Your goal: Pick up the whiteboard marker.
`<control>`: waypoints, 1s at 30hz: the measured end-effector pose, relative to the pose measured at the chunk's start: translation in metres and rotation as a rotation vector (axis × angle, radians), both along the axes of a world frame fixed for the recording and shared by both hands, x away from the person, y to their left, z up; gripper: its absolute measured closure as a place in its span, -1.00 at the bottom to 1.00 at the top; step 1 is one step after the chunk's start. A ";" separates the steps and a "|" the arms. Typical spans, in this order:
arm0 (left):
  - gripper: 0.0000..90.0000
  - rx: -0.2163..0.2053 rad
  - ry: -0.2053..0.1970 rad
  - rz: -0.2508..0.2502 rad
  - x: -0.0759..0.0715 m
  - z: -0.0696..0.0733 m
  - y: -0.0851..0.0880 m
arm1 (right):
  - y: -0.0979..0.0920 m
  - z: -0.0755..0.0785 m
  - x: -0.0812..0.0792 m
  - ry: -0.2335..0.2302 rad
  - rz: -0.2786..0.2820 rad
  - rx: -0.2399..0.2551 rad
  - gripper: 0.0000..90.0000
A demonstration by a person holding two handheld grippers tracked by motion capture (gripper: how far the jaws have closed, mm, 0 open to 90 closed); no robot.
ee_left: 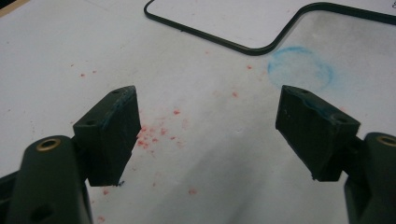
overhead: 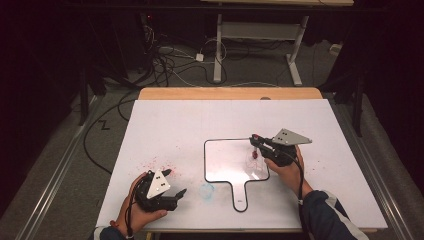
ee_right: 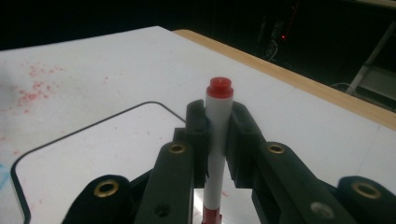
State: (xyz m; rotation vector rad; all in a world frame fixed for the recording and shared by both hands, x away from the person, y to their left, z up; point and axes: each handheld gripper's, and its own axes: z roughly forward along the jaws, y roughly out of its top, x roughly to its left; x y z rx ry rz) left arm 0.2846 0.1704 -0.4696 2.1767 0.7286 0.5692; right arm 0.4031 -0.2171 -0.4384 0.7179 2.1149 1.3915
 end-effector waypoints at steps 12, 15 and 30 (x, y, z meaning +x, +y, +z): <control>-0.53 0.001 -0.001 -0.003 0.000 0.000 -0.001 | -0.005 -0.002 -0.002 -0.010 -0.029 0.011 0.81; -0.53 0.001 0.000 -0.005 0.000 0.000 -0.001 | 0.004 -0.004 -0.008 0.013 0.025 0.054 0.81; -0.53 0.003 0.006 -0.011 0.001 -0.001 -0.004 | 0.010 -0.004 0.005 -0.041 -0.019 0.007 0.81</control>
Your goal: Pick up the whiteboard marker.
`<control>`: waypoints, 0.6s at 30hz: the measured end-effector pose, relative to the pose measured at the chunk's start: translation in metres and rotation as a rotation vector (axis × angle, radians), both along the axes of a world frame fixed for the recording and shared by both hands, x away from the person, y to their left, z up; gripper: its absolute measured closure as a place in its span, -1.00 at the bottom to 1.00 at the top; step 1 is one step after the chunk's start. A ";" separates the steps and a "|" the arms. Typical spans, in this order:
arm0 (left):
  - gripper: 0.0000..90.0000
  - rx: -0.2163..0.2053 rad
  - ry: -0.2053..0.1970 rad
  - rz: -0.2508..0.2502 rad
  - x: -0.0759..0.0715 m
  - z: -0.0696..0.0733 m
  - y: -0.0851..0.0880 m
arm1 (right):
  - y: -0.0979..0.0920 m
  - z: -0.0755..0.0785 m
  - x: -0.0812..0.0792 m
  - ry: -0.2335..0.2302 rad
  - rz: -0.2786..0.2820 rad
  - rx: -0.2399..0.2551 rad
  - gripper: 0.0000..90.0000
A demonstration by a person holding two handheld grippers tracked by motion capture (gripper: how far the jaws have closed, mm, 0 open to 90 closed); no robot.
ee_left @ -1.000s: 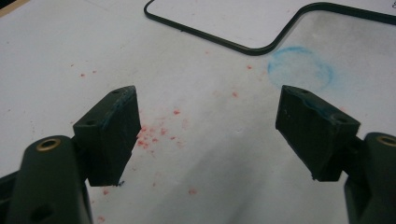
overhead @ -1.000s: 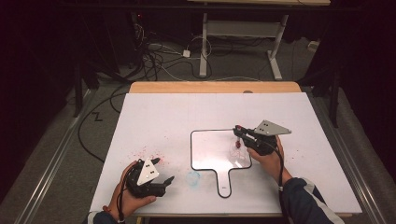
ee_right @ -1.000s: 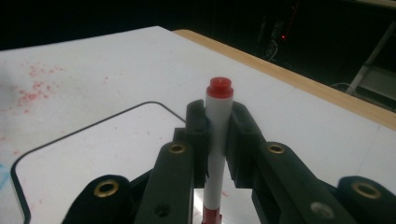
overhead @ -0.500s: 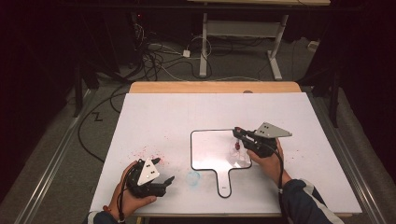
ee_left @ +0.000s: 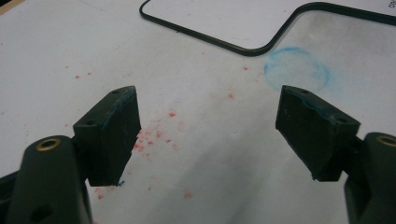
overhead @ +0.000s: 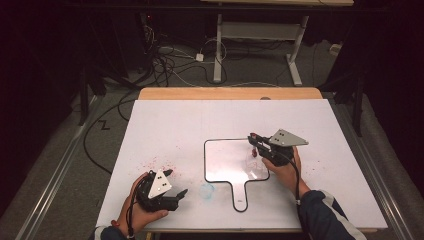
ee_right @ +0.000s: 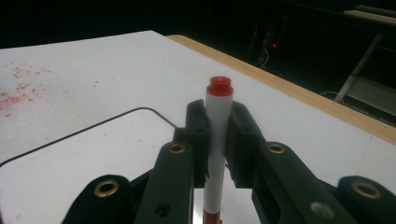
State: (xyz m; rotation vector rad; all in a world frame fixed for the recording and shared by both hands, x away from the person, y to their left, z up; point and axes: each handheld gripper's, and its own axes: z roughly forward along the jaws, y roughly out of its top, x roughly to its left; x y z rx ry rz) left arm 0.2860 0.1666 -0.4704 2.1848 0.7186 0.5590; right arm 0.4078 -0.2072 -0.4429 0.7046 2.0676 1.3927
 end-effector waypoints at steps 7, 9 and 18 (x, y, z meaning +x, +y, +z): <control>-0.53 0.001 0.008 -0.003 0.001 -0.001 0.000 | 0.013 0.000 0.018 0.005 -0.009 0.009 0.81; -0.53 -0.001 0.007 -0.002 0.001 -0.001 0.001 | 0.015 0.000 0.021 -0.005 -0.012 -0.004 0.81; -0.53 -0.004 0.008 -0.003 -0.001 -0.001 0.002 | 0.018 -0.001 0.006 0.031 0.068 0.026 0.81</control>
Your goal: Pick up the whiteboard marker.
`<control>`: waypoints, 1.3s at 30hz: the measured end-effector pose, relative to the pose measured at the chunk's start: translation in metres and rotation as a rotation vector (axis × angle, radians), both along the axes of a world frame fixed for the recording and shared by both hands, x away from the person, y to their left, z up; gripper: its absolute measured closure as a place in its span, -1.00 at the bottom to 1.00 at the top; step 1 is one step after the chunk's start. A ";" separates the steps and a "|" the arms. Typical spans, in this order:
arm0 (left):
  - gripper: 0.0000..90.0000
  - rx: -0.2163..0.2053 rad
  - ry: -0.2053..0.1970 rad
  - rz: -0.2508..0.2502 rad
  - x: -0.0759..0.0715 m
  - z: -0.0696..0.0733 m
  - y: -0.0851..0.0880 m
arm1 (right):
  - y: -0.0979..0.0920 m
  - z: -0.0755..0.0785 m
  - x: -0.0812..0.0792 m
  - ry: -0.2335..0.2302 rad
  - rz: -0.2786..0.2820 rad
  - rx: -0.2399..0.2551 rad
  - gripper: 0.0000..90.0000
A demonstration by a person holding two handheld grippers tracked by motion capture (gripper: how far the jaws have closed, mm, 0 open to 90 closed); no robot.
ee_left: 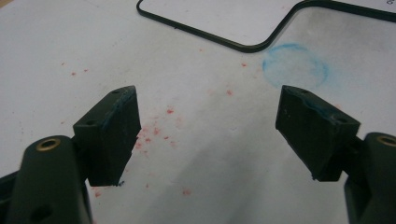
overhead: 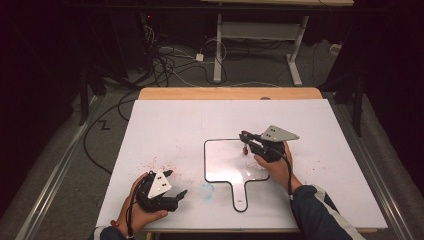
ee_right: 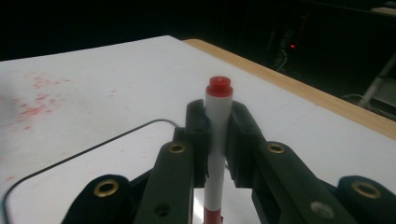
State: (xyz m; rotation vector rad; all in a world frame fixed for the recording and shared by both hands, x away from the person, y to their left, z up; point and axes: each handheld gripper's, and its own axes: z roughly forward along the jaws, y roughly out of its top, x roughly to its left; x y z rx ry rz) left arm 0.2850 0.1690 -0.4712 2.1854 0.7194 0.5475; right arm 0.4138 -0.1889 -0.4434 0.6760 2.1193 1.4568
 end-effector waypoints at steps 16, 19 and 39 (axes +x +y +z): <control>-0.53 0.006 0.004 -0.005 0.001 -0.001 -0.002 | -0.013 0.000 -0.003 -0.018 -0.036 -0.015 0.81; -0.53 0.007 0.001 -0.005 0.000 0.000 -0.001 | -0.008 0.000 -0.016 -0.005 0.021 -0.007 0.81; -0.53 0.006 0.000 -0.004 -0.001 0.001 -0.002 | -0.019 0.002 -0.035 0.020 0.049 0.001 0.80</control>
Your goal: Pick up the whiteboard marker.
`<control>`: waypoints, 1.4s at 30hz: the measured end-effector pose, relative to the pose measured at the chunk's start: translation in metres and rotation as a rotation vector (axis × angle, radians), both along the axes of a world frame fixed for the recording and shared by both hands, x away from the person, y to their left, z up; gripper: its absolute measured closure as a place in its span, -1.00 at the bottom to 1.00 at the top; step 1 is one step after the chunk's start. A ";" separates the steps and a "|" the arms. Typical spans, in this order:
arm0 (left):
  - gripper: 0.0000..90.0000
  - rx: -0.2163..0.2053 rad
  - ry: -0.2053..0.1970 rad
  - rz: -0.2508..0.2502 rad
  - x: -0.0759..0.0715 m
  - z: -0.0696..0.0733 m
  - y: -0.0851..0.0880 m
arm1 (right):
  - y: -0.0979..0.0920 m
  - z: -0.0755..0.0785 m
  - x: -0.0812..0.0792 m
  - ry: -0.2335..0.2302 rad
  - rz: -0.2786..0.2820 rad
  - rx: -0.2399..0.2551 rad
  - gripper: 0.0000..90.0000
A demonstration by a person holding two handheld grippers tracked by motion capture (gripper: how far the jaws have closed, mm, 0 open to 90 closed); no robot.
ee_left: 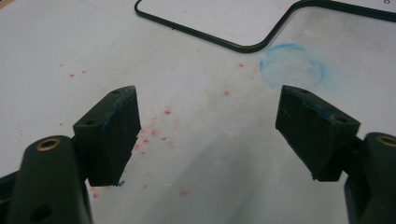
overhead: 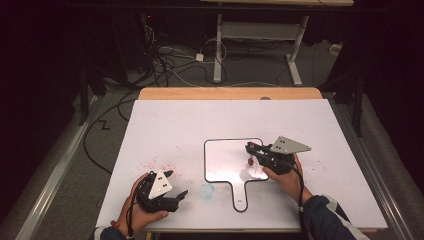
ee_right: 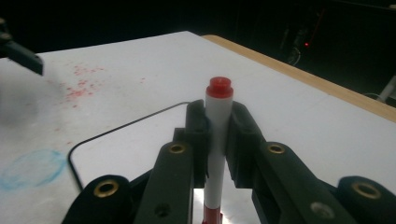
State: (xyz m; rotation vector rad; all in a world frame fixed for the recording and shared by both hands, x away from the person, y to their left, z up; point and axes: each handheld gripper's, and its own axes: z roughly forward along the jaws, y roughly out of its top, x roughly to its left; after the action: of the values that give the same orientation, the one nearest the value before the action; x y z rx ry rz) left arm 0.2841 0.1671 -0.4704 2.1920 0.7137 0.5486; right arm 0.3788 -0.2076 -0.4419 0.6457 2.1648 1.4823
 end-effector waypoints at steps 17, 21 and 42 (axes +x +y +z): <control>-0.53 0.002 -0.001 -0.001 0.000 0.000 0.000 | -0.025 0.000 0.003 -0.062 -0.087 -0.050 0.81; -0.53 0.005 -0.003 -0.005 0.000 0.000 -0.001 | -0.024 0.000 0.003 -0.065 -0.089 -0.046 0.81; -0.53 0.011 0.006 -0.010 0.001 -0.001 -0.003 | -0.029 -0.001 0.017 -0.057 -0.117 -0.023 0.81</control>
State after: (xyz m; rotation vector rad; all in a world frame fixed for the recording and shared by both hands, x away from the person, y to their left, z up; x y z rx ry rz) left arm 0.2852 0.1646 -0.4717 2.2066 0.7037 0.5426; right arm 0.3953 -0.2362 -0.4429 0.7009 2.0614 1.3963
